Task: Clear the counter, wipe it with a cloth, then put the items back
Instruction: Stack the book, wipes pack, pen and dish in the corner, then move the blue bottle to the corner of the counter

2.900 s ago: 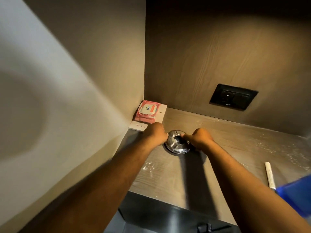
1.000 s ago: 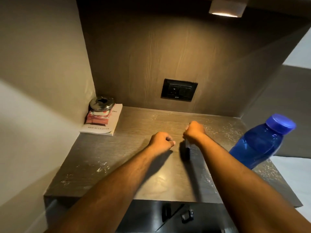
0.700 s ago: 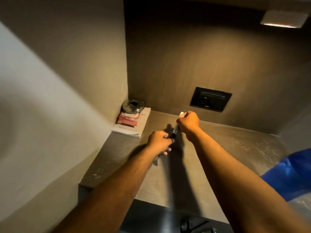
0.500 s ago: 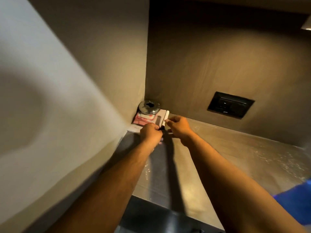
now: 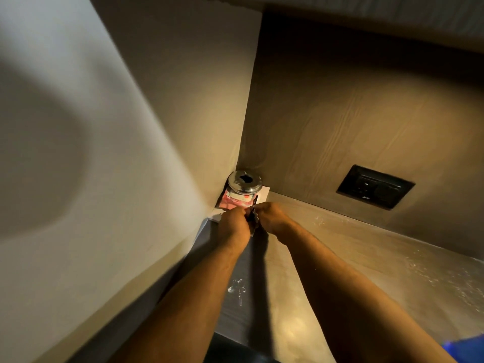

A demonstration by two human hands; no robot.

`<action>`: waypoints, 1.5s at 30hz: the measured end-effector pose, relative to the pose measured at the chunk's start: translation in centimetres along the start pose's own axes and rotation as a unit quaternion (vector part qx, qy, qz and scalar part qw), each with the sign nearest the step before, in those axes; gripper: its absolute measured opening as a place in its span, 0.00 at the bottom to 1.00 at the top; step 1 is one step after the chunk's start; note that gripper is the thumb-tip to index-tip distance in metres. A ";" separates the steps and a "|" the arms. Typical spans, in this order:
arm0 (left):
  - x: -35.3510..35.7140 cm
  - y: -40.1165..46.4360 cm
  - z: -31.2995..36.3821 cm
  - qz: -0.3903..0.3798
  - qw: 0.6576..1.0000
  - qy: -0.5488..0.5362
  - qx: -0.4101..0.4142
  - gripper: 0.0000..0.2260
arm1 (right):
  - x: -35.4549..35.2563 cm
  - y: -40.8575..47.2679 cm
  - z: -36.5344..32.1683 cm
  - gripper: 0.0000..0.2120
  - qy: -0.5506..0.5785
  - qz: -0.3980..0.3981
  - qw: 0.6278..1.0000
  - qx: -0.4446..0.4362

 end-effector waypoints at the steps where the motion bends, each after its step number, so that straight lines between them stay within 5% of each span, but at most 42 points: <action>1: -0.2 0.0 0.1 -0.004 1.000 0.006 0.012 0.12 | 0.0 0.1 -0.1 0.16 -0.001 0.000 1.000 0.000; 6: -0.4 0.3 1.6 0.001 0.937 0.291 0.195 0.09 | -2.4 -1.2 2.2 0.20 0.069 0.071 0.995 -0.005; 9: 1.0 -1.7 2.1 0.028 0.930 0.251 0.268 0.10 | -4.9 -4.4 6.6 0.21 0.140 0.142 0.980 0.017; 13: 5.7 -5.1 2.4 -0.040 0.923 0.226 0.309 0.09 | -9.2 -10.2 12.2 0.26 0.135 0.246 0.959 0.046; 18: 15.7 -12.8 0.7 -0.237 0.893 0.224 0.312 0.19 | -15.9 -19.7 13.3 0.25 0.074 0.391 0.917 -0.023; 20: 19.6 -17.6 0.1 -0.341 0.854 0.218 0.329 0.30 | -19.1 -24.4 12.4 0.23 0.034 0.462 0.882 -0.084; 25: 26.3 -28.7 -0.5 -0.502 0.777 0.164 0.343 0.50 | -26.0 -36.1 13.4 0.17 -0.168 0.681 0.699 -0.142; 27: 27.9 -31.2 -0.2 -0.522 0.779 0.109 0.331 0.44 | -27.6 -37.3 16.7 0.29 -0.155 0.671 0.722 -0.070; 29: 29.0 -31.7 -0.3 -0.506 0.810 0.079 0.285 0.38 | -27.7 -35.7 20.4 0.41 -0.037 0.577 0.816 0.023; 31: 29.4 -31.6 -0.3 -0.476 0.834 0.092 0.263 0.33 | -26.4 -33.0 22.7 0.39 0.072 0.491 0.866 0.053; 34: 28.8 -31.5 0.4 -0.443 0.845 0.094 0.285 0.28 | -25.8 -30.5 22.7 0.27 0.059 0.518 0.852 0.041; 38: 25.3 -28.2 2.1 -0.371 0.874 0.094 0.299 0.26 | -25.2 -27.2 18.0 0.31 0.029 0.530 0.847 -0.026; 45: 10.7 -16.3 4.0 -0.178 0.933 0.116 0.289 0.31 | -16.8 -18.7 4.8 0.19 0.079 0.418 0.891 -0.158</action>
Point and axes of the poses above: each hand's wrist, its own y-axis towards the middle knuckle, its own x-axis out of the palm, z = x × y, the point moved 6 cm from there along y, towards the middle knuckle, and after that the axes turned 2 degrees about -y, right-handed, at the moved point
